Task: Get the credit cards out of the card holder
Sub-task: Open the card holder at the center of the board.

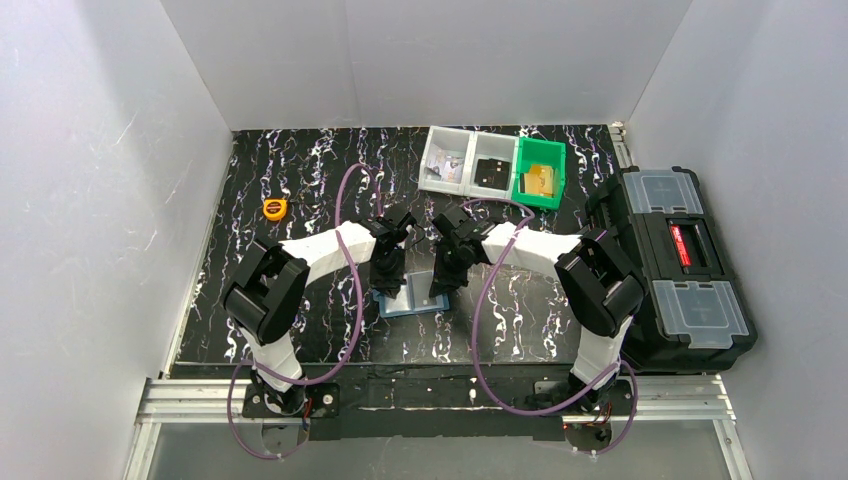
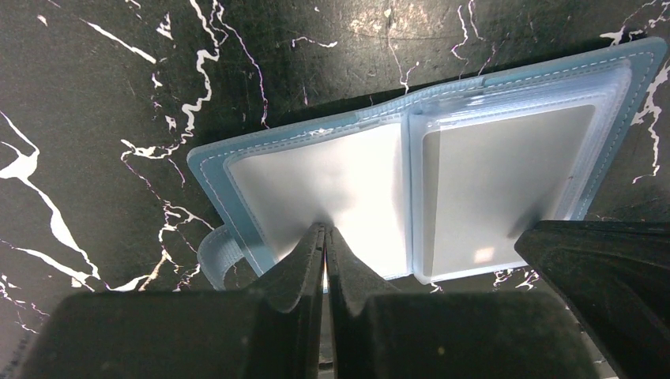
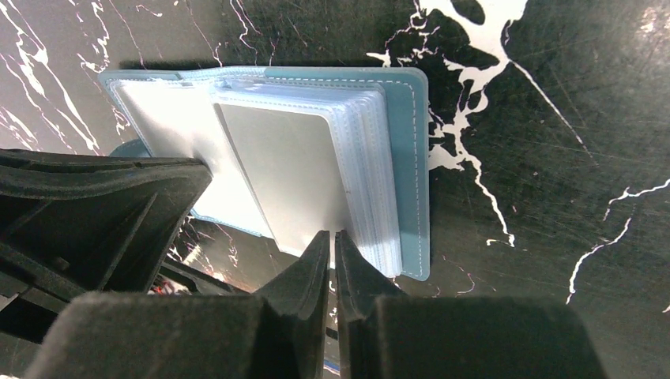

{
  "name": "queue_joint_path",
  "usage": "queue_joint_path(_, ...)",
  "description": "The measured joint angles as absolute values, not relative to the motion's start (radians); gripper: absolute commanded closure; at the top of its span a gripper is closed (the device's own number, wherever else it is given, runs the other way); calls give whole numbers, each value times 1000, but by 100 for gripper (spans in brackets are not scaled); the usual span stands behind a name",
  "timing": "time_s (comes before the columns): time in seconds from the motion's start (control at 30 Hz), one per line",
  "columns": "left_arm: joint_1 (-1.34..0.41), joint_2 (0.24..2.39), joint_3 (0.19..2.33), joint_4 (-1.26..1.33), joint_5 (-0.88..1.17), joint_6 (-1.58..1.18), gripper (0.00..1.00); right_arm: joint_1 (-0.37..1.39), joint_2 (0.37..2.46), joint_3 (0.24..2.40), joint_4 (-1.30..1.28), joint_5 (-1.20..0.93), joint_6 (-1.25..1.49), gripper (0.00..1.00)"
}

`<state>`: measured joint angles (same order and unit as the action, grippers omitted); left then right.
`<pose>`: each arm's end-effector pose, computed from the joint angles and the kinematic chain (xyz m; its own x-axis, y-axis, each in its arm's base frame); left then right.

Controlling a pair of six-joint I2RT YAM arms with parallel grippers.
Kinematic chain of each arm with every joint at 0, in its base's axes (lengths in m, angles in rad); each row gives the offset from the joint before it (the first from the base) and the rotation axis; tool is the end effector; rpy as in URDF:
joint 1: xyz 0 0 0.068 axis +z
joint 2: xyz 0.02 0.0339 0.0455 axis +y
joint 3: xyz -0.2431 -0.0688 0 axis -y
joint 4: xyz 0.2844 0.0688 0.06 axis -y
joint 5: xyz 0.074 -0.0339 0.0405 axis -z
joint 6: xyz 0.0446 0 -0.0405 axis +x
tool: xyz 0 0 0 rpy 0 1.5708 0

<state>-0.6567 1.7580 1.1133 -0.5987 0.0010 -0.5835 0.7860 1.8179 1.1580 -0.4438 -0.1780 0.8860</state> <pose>0.2904 -0.2239 0.1171 -0.9624 0.0462 -0.2678 0.0965 0.9793 -0.1780 0.2729 0.2844 0.1170 -0.9821 0.0954 -0.1624 0.0126 0.8936 0.4488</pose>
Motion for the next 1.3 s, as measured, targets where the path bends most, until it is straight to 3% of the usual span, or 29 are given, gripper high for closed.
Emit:
queue_joint_path(0.87, -656, 1758, 1110, -594, 3, -578, 97, 786, 1774, 1097, -409, -155, 918, 82)
queue_joint_path(1.13, -656, 1758, 1110, -593, 4, -576, 97, 786, 1773, 1097, -404, -157, 922, 69)
queue_joint_path(1.3, -656, 1758, 1110, -593, 4, -575, 97, 786, 1771, 1097, -404, -155, 921, 68)
